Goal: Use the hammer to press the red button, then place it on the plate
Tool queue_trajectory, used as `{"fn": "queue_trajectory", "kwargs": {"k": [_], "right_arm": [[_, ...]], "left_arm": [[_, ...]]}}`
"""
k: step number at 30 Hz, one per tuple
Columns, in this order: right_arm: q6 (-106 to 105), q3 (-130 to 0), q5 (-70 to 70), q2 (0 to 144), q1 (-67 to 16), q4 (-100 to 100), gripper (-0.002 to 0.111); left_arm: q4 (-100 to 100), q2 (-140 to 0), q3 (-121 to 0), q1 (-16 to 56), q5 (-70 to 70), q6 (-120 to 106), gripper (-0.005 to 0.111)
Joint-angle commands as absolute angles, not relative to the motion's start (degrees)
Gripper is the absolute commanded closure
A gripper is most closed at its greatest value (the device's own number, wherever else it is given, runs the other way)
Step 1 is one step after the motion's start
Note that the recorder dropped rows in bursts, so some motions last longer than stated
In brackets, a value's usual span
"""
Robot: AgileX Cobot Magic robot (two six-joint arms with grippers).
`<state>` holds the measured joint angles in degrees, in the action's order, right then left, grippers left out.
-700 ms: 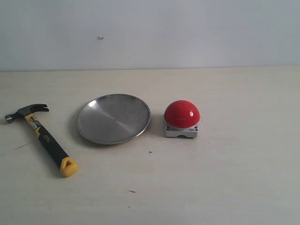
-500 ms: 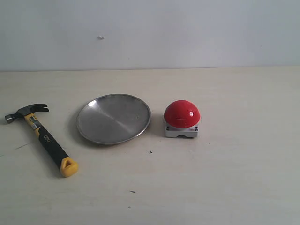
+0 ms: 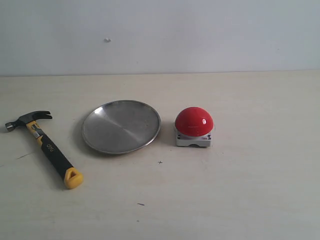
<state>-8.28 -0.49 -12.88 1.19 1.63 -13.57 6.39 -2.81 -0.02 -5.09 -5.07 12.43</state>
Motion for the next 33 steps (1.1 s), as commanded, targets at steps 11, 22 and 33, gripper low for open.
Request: {"fn": "queue_trajectory", "kwargs": {"k": [11,22,33], "right_arm": [[-8.3,-0.3,-12.8,0.8,2.0,-13.3,0.108],[-8.3,-0.3,-12.8,0.8,2.0,-13.3,0.108],[-8.3,-0.3,-12.8,0.8,2.0,-13.3,0.108]], "left_arm": [[6.2,-2.5,0.0,-5.2,-5.1,12.4,0.107],[5.2,-2.5,0.0,-5.2,-1.7,25.6,0.107],[5.2,-2.6,-0.6,-5.2,16.6,38.4,0.107]]}}
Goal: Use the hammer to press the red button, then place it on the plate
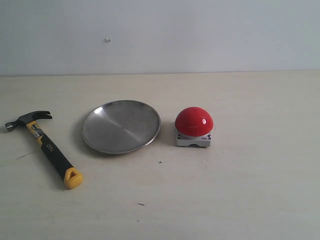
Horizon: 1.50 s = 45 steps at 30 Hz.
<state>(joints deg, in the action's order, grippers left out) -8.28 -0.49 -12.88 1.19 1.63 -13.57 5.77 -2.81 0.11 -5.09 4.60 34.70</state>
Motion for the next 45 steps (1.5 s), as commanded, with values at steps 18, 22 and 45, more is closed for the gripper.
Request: {"fn": "queue_trajectory", "kwargs": {"k": [18,22,45], "right_arm": [[-8.3,-0.3,-12.8,0.8,2.0,-13.3,0.108],[-8.3,-0.3,-12.8,0.8,2.0,-13.3,0.108],[-8.3,-0.3,-12.8,0.8,2.0,-13.3,0.108]], "left_arm": [[5.8,-45.8,-52.9,-5.2,-18.8,34.7,0.107],[5.8,-54.3,-58.5,-5.2,-25.5,32.0,0.107],[3.9,-97.5,-80.3,4.5,-53.5,34.3,0.107]]}}
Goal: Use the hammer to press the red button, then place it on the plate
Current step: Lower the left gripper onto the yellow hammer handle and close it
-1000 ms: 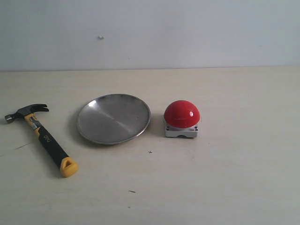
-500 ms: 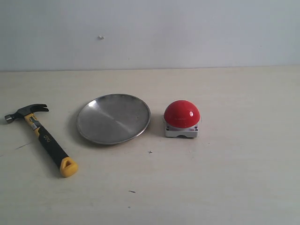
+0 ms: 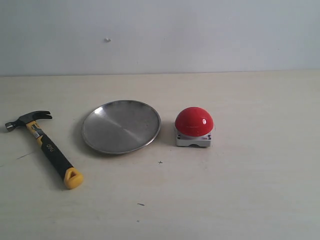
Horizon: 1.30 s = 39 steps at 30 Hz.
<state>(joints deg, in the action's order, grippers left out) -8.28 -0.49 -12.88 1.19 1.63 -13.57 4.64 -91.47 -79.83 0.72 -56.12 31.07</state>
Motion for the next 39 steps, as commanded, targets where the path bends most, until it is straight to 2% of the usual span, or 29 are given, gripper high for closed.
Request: {"fn": "queue_trajectory", "kwargs": {"k": [1,5,7,8,10,12,39], "right_arm": [[-8.3,-0.3,-12.8,0.8,2.0,-13.3,0.108],[-8.3,-0.3,-12.8,0.8,2.0,-13.3,0.108],[-8.3,-0.3,-12.8,0.8,2.0,-13.3,0.108],[-8.3,-0.3,-12.8,0.8,2.0,-13.3,0.108],[-8.3,-0.3,-12.8,0.8,2.0,-13.3,0.108],[-8.3,-0.3,-12.8,0.8,2.0,-13.3,0.108],[-8.3,-0.3,-12.8,0.8,2.0,-13.3,0.108]], "left_arm": [[3.9,-99.3,-80.7,5.8,-52.6,35.8,0.106],[3.9,-106.2,-83.7,8.1,-52.8,37.9,0.094],[3.8,-109.2,-85.7,8.7,-54.1,38.8,0.082],[3.4,-111.5,-87.3,8.7,-55.4,40.4,0.071],[3.3,-114.3,-89.3,8.7,-56.2,41.1,0.058],[3.3,-115.6,-91.0,8.7,-56.2,42.4,0.052],[-1.2,-128.0,-93.5,5.1,-56.6,43.5,0.053]]}}
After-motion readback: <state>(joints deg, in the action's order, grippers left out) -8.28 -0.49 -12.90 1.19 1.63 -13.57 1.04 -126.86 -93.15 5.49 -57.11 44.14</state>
